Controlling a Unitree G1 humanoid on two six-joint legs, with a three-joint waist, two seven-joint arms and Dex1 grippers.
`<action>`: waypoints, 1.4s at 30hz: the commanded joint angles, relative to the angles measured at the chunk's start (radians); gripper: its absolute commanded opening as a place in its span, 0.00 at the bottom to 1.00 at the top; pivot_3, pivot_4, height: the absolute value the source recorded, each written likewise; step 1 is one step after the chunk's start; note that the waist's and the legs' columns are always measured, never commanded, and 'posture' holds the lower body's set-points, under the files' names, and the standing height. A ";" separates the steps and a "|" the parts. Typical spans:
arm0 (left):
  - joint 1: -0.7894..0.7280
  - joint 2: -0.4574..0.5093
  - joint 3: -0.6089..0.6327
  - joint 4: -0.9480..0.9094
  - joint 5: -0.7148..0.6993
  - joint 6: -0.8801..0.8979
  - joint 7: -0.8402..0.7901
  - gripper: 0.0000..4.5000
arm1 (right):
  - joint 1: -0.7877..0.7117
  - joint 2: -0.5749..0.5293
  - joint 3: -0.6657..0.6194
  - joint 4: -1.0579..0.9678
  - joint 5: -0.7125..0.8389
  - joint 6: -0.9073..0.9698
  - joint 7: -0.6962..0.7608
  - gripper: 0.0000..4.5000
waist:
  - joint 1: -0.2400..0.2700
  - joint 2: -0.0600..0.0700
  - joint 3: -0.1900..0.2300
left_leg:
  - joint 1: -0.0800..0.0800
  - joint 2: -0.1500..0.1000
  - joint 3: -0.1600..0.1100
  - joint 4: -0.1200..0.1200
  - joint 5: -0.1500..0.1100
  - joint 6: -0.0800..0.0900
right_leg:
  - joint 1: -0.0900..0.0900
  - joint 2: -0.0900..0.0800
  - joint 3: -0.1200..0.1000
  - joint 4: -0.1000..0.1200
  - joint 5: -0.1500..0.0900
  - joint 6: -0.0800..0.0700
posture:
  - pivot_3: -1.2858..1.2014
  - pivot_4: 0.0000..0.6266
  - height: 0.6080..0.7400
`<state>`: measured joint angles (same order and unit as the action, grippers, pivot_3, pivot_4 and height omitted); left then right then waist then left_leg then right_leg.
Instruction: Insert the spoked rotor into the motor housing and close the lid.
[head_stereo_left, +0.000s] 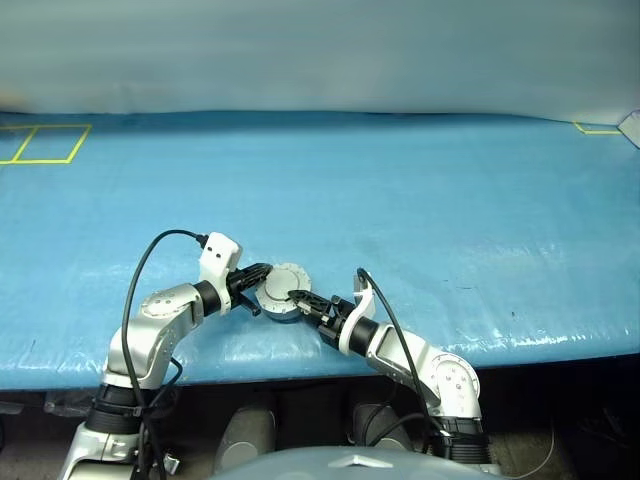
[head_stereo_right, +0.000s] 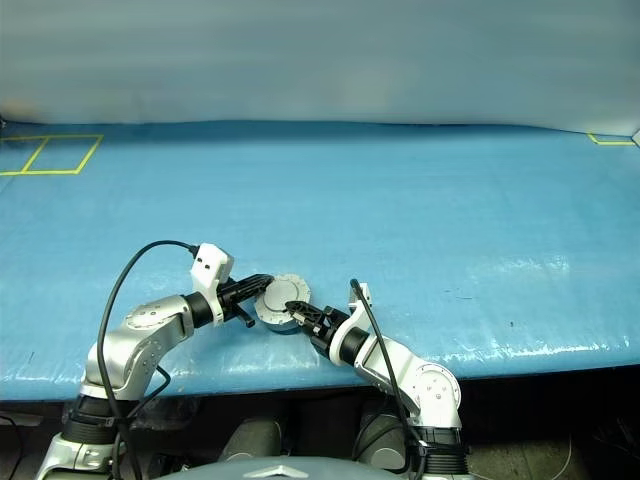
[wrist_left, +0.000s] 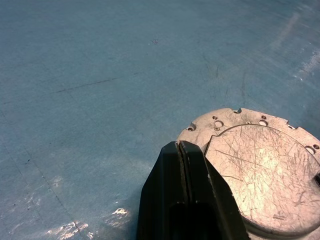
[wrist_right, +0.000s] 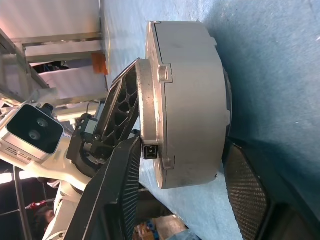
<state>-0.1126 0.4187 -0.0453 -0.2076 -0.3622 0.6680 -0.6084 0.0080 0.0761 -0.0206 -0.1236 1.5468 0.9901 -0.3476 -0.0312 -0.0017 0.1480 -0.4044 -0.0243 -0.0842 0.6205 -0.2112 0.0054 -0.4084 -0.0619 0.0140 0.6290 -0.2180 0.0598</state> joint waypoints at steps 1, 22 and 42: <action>0.042 -0.012 -0.066 0.018 0.001 0.034 -0.017 0.00 | 0.001 0.039 0.021 -0.029 0.039 -0.018 0.005 0.47 | 0.000 0.000 0.000 | 0.000 0.000 0.000 0.000 0.000 0.000 | 0.000 0.000 0.000 0.000 0.000 0.000 | 0.52 0.24 1.00; 0.031 -0.180 0.228 -0.128 -0.300 0.067 0.086 0.00 | 0.019 0.022 0.042 -0.052 0.078 -0.043 0.014 0.47 | -0.002 0.000 0.002 | -0.007 0.000 -0.001 0.001 0.000 0.000 | -0.004 0.000 -0.001 0.000 0.001 0.001 | 0.52 0.24 1.00; 0.390 -0.539 0.321 -0.231 -1.102 0.112 0.472 0.00 | -0.106 0.012 -0.005 -0.070 0.145 -0.133 0.129 0.47 | 0.004 -0.005 0.011 | -0.011 0.000 -0.002 0.008 0.000 0.001 | -0.005 0.001 -0.001 0.000 0.002 0.002 | 0.52 0.24 1.00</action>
<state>0.2671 -0.0606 0.2931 -0.4266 -1.4013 0.8038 -0.1474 -0.0682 0.0744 -0.0245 -0.1410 1.6438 0.8613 -0.2584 -0.0274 -0.0064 0.1589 -0.4153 -0.0248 -0.0860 0.6282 -0.2117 0.0063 -0.4130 -0.0608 0.0133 0.6290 -0.2159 0.0613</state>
